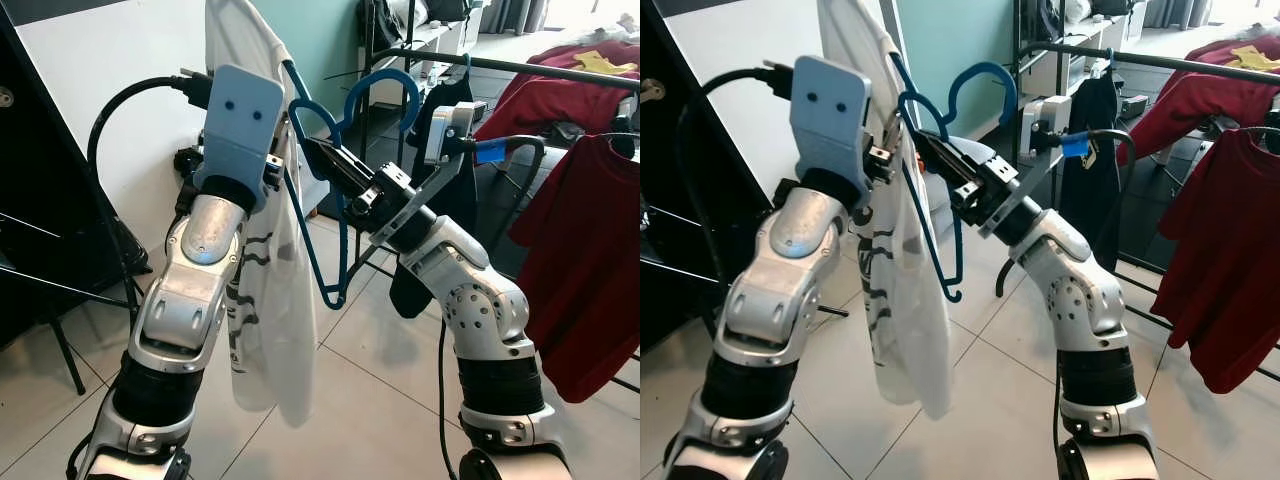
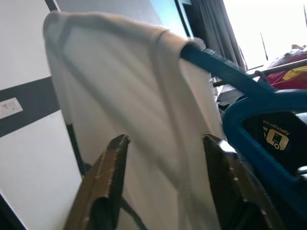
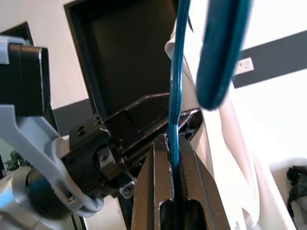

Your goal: Hang hanger

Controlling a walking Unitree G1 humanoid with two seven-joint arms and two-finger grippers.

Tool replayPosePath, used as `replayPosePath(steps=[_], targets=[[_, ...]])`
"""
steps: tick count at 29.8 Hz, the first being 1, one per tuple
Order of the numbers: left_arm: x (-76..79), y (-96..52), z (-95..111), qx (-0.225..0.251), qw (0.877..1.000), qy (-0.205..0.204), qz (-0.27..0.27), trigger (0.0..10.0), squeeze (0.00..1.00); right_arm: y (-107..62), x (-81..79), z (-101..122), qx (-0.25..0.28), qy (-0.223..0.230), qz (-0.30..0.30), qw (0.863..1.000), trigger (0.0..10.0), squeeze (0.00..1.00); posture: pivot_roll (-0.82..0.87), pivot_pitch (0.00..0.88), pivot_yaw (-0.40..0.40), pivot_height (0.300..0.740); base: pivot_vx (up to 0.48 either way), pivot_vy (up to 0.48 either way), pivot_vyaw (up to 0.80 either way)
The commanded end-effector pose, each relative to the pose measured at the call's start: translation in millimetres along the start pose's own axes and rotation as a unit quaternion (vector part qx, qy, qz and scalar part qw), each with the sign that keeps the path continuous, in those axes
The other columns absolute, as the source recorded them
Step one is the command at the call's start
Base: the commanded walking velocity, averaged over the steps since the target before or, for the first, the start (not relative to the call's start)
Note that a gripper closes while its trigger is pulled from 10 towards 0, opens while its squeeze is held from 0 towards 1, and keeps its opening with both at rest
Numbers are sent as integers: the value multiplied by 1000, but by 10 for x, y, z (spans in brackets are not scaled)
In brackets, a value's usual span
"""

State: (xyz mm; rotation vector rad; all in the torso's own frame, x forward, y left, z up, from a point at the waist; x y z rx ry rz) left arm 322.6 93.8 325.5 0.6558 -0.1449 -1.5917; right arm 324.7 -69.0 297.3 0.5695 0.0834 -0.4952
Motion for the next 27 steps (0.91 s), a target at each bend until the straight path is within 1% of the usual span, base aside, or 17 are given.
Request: replayPosePath(steps=[1,5,15,16,17,20,21,24,27], targets=[[48,-33,-7,-4,1000,-1,-4,10000,1000,25,-42,14,7,5,15,1000,10000,0,-20,44,83,740,0,0,0],[93,-27,2,-3,1000,-2,-10,10000,1000,27,-45,10,5,5,16,1000,10000,0,-24,43,83,740,0,0,0],[77,-15,-10,-10,1000,8,-1,10000,1000,26,-50,28,6,3,18,1000,10000,0,-29,43,83,740,0,0,0],[51,15,-58,-18,1000,15,7,10000,39,27,-59,30,6,3,20,1000,10000,0,-31,43,83,740,0,0,0],[31,37,-95,-24,999,20,13,10000,39,29,-65,32,7,4,21,1000,10000,0,-31,43,83,740,0,0,0],[17,52,-119,-29,999,23,17,10000,39,30,-69,33,7,4,22,1000,10000,0,-31,43,83,740,0,0,0],[9,80,-138,-31,999,27,21,10000,0,32,-77,33,7,5,24,1000,10000,0,-32,43,84,740,0,0,0],[-5,161,-129,-27,999,32,26,10000,0,32,-93,29,6,6,28,1000,10000,0,-36,45,88,740,0,0,0],[-24,198,-108,-23,999,34,30,10000,0,28,-99,28,6,6,28,1000,10000,0,-38,45,92,740,0,0,0]])
Point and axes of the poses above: a point about 5 cm out from each wrist's last joint towards the gripper, its own y axis pointing out of the wrist towards the gripper, its own z axis along the axis of the wrist's last joint, x = y × z, the point moved 2 cm from there along y, pointing out of the wrist towards the gripper, and after that the axes turned 4 degrees about y, right-handed, at the moved point
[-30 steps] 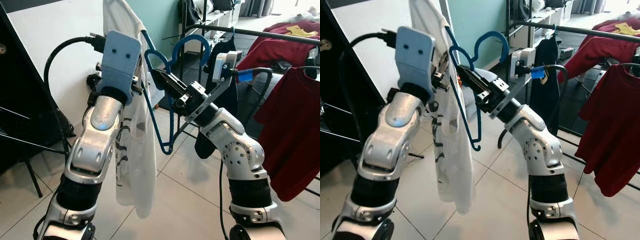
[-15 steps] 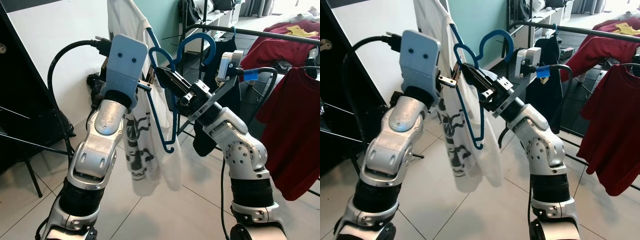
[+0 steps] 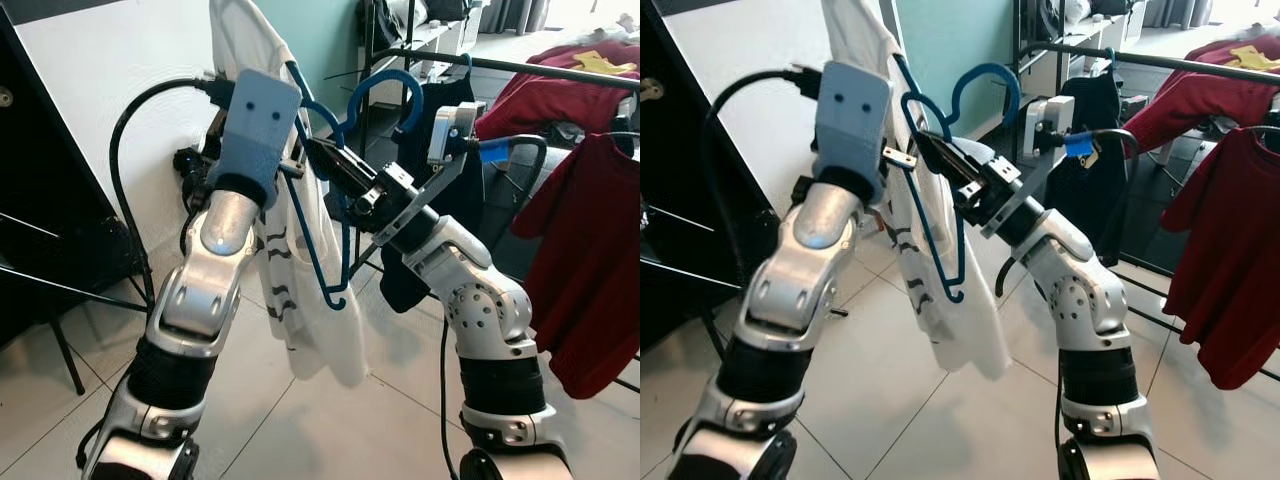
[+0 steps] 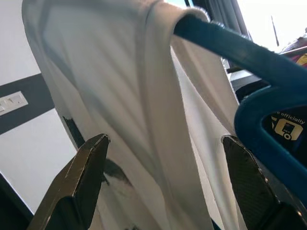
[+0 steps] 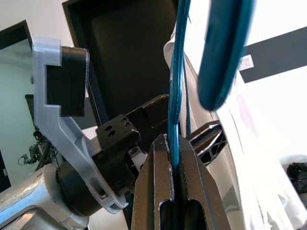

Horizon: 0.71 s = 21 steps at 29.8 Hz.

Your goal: Hang hanger

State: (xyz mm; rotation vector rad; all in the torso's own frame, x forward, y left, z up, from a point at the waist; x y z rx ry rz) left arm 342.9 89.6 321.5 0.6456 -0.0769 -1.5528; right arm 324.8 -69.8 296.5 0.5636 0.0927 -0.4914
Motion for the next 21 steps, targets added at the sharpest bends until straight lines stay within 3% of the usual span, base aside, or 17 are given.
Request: replayPosePath(steps=[1,2,3,4,5,21], targets=[[-97,53,20,5,1000,12,22,9922,0,35,-105,29,10,2,27,1000,10000,0,-38,45,92,740,0,0,0],[-97,53,20,5,1000,12,22,9922,0,35,-105,29,10,2,27,1000,10000,0,-38,45,92,740,0,0,0],[-157,72,27,7,999,15,29,3765,0,24,-107,26,10,2,26,1000,10000,0,-38,50,94,740,0,0,0],[-157,72,27,7,999,15,29,3765,0,24,-107,26,10,2,26,1000,10000,0,-38,50,94,740,0,0,0],[-190,72,27,7,999,15,34,0,0,20,-106,24,9,2,25,1000,10000,0,-38,51,93,740,0,0,0],[-381,23,-44,-1,998,31,60,0,0,27,-88,17,8,5,22,1000,10000,0,-29,55,83,740,0,0,0]])
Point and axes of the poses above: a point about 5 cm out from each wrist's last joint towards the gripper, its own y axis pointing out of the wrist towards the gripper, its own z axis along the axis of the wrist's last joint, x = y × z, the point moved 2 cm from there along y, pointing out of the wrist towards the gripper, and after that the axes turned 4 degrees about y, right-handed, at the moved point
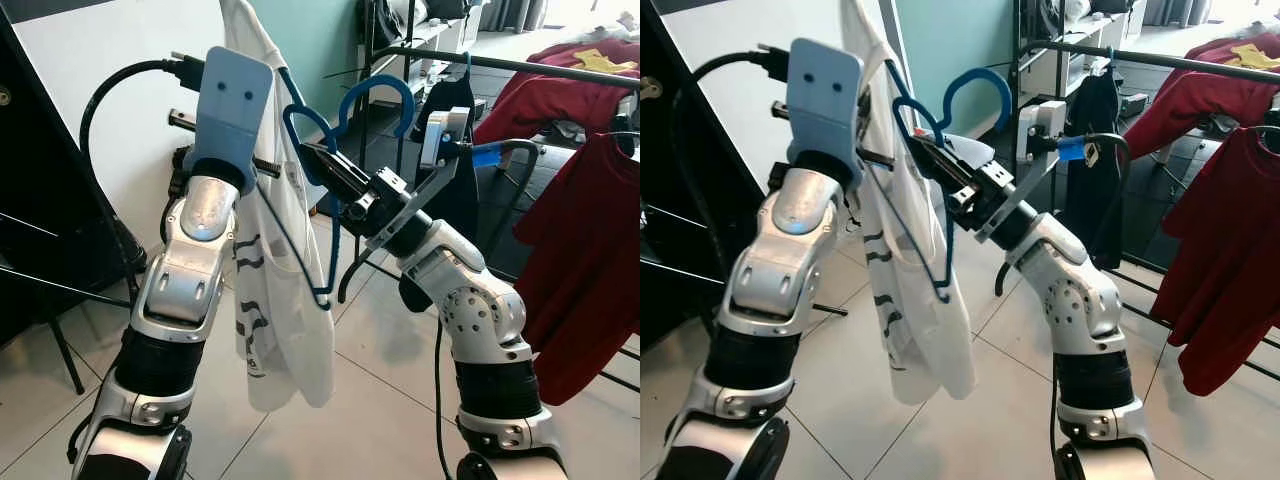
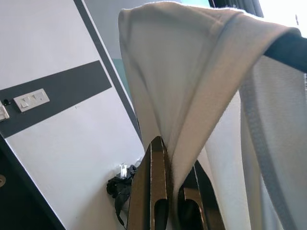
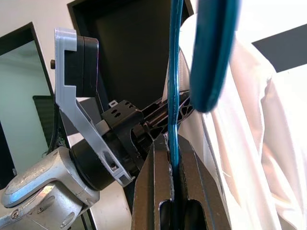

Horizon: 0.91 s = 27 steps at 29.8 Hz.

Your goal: Hang hanger

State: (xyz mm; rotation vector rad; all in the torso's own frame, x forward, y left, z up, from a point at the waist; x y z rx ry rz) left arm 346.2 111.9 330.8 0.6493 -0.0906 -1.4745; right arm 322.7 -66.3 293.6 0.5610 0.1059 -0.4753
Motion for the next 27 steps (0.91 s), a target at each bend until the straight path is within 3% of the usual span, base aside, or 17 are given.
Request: replayPosePath(steps=[1,6,10,14,15,16,17,19,20,22,23,27], targets=[[-153,-11,-26,2,999,22,23,0,0,25,-60,58,11,-3,16,1000,10000,0,-30,54,84,740,0,0,0],[-105,-21,129,45,999,9,-3,0,0,21,-14,44,7,-8,-1,1000,10000,0,-28,50,83,740,0,0,0],[6,-75,358,96,994,-6,-44,0,0,24,113,-3,-7,-16,-42,999,10000,0,-21,47,79,740,0,0,0],[64,-91,404,105,992,-1,-64,0,0,25,186,-56,-23,-24,-65,997,10000,0,-15,45,76,740,0,0,0],[80,-100,398,104,992,-1,-69,510,0,24,213,-81,-29,-26,-74,997,10000,0,-15,43,76,740,0,0,0],[99,-112,381,101,992,1,-73,1961,0,25,231,-99,-34,-27,-80,996,10000,0,-15,42,77,740,0,0,0],[127,-123,345,92,993,2,-78,4902,0,26,239,-107,-36,-29,-83,995,10000,0,-17,40,78,740,0,0,0],[147,-131,321,86,993,2,-82,4902,0,27,243,-111,-38,-30,-84,995,10000,0,-17,40,78,740,0,0,0],[183,-139,303,83,993,1,-89,10000,0,27,242,-112,-38,-31,-84,995,10000,0,-19,40,79,740,0,0,0],[206,-144,294,82,992,-1,-93,10000,0,26,242,-112,-38,-31,-84,995,10000,0,-19,40,79,740,0,0,0],[298,-168,273,78,990,-12,-116,10000,1000,21,240,-107,-37,-30,-84,995,10000,0,-22,39,81,740,0,0,0],[382,-184,252,73,989,-6,-131,10000,1000,19,234,-99,-35,-30,-83,996,10000,0,-25,40,82,740,0,0,0]])
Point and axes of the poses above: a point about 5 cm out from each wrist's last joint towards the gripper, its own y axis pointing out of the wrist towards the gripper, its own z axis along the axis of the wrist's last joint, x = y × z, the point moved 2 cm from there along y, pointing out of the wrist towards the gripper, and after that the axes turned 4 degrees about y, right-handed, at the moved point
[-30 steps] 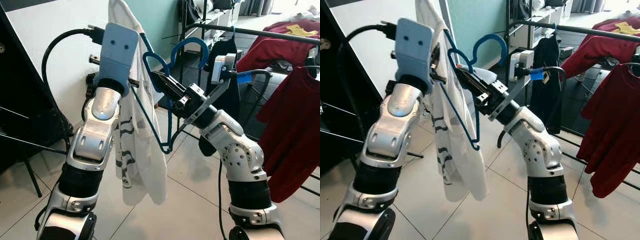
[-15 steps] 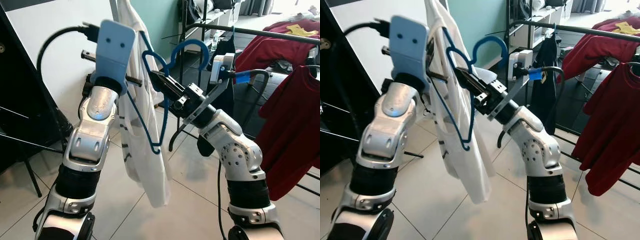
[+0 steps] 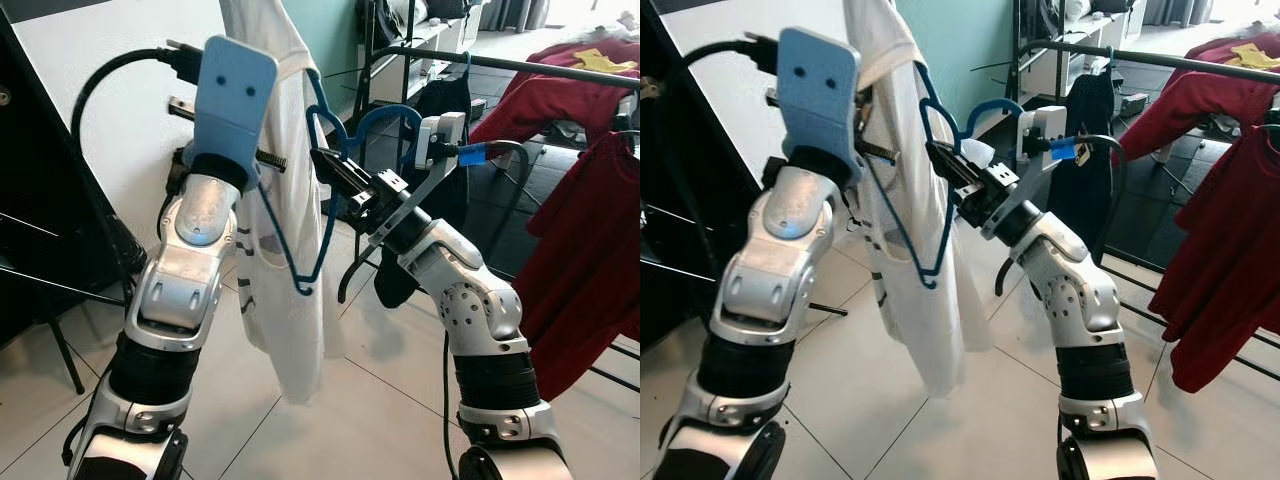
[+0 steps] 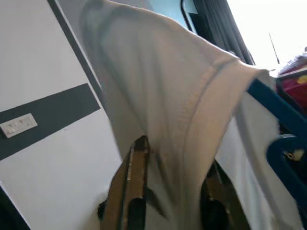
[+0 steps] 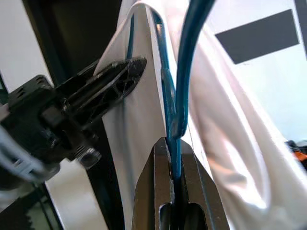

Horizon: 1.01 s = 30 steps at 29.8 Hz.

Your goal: Hang hanger

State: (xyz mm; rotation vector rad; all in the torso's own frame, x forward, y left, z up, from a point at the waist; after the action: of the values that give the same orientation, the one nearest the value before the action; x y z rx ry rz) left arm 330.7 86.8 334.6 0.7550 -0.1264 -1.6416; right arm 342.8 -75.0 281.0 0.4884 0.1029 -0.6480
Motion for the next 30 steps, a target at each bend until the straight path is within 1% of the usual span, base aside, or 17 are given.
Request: replayPosePath(steps=[1,6,11,20,23,24,25,26,27,28,30], targets=[[237,-36,64,16,998,4,-55,10000,0,53,-27,-20,-6,3,3,1000,10000,0,-24,41,81,740,0,0,0],[282,-37,66,15,998,10,-65,10000,0,52,-59,2,1,8,14,1000,10000,0,-25,45,83,740,0,0,0],[285,-35,76,19,998,15,-65,10000,0,50,-87,12,5,9,23,1000,10000,0,-25,47,83,740,0,0,0],[275,9,124,38,996,45,-60,10000,0,54,-150,-12,1,11,38,999,10000,0,-34,50,87,740,0,0,0],[236,23,143,43,996,59,-47,10000,0,45,-176,-32,-5,10,45,999,10000,0,-35,52,89,740,0,0,0],[200,29,138,42,996,66,-39,10000,0,41,-182,-38,-7,9,47,999,10000,0,-36,52,88,740,0,0,0],[200,29,138,42,996,66,-39,10000,0,41,-182,-38,-7,9,47,999,10000,0,-36,52,88,740,0,0,0],[156,34,127,39,996,73,-28,10000,0,38,-186,-41,-9,9,49,999,10000,0,-36,52,88,740,0,0,0],[156,34,127,39,996,73,-28,10000,0,38,-186,-41,-9,9,49,999,10000,0,-36,52,88,740,0,0,0],[115,37,115,35,996,80,-18,10000,0,37,-189,-43,-10,9,50,999,10000,0,-36,52,88,740,0,0,0],[115,37,115,35,996,80,-18,10000,0,37,-189,-43,-10,9,50,999,10000,0,-36,52,88,740,0,0,0]])
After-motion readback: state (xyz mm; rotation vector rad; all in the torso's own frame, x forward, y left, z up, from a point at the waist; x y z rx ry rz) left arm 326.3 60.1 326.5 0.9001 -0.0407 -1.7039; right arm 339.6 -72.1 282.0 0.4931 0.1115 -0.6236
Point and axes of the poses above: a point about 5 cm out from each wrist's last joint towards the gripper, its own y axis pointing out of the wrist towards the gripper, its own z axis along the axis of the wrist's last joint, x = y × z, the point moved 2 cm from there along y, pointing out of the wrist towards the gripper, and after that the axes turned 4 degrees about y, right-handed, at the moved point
